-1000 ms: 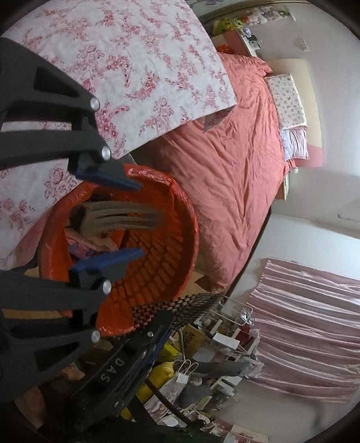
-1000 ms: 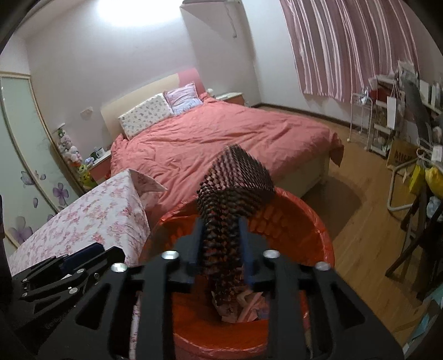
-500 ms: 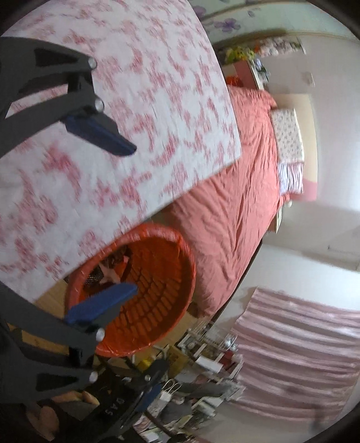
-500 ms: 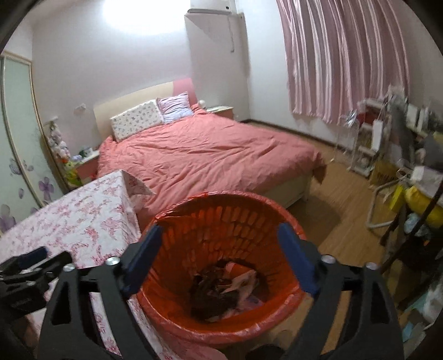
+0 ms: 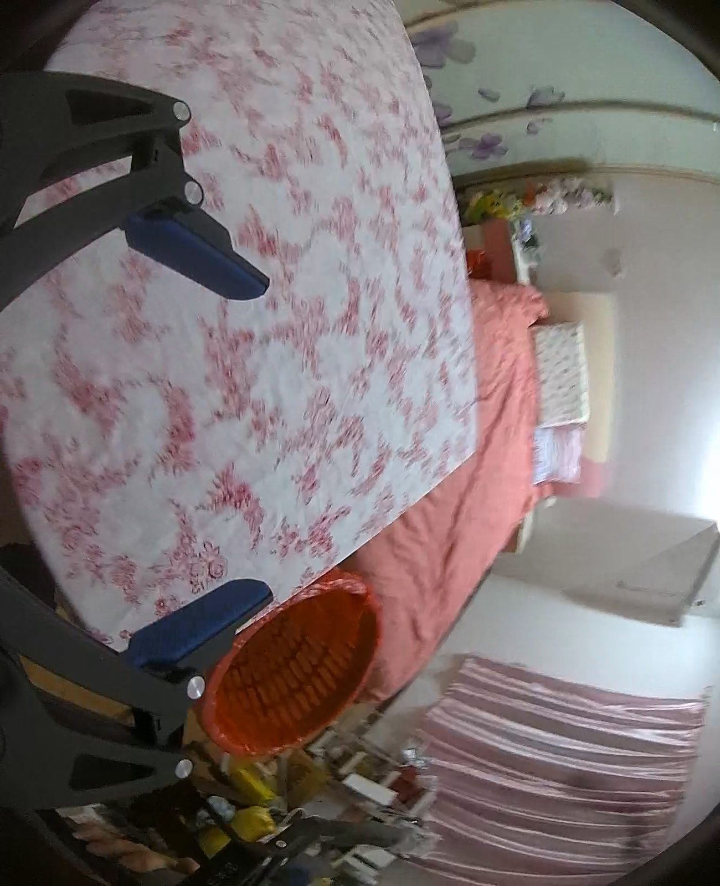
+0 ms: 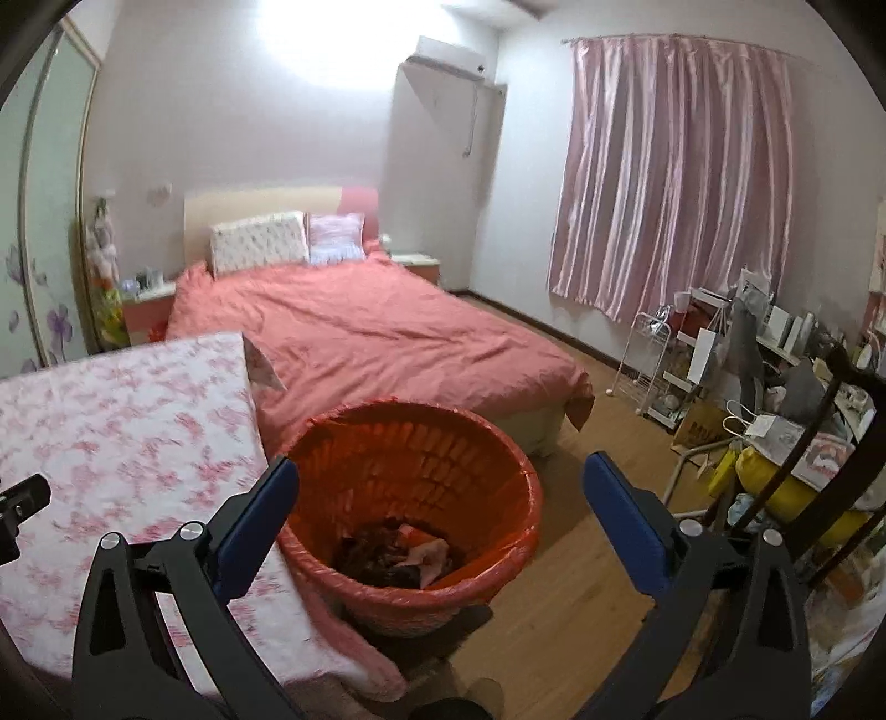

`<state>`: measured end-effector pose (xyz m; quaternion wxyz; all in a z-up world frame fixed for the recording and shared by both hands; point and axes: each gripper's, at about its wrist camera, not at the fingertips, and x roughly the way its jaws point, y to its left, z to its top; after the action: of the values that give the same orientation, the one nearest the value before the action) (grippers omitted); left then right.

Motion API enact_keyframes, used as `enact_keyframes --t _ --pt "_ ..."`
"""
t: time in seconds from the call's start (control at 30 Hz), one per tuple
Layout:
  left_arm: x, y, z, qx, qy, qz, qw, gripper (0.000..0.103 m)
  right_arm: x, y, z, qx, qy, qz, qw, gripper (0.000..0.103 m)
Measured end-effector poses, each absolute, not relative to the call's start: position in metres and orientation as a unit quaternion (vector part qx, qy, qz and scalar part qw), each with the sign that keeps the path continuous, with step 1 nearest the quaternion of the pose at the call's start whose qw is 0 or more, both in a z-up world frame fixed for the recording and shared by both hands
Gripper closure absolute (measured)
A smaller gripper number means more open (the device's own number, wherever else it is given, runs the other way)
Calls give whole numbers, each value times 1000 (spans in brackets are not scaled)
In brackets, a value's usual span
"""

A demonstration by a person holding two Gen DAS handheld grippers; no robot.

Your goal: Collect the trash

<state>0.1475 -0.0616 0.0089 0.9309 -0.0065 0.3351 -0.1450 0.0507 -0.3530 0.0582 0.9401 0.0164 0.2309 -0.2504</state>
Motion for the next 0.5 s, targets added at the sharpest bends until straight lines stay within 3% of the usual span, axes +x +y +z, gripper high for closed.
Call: enact_keyframes --t 0.27,0.5 --pt "78 -34 18 14 254 -88 963 4 3 -309 66 5 143 -297 944 2" --pt "41 -18 13 -7 254 -87 963 4 -20 -297 56 69 180 -247 950 2"
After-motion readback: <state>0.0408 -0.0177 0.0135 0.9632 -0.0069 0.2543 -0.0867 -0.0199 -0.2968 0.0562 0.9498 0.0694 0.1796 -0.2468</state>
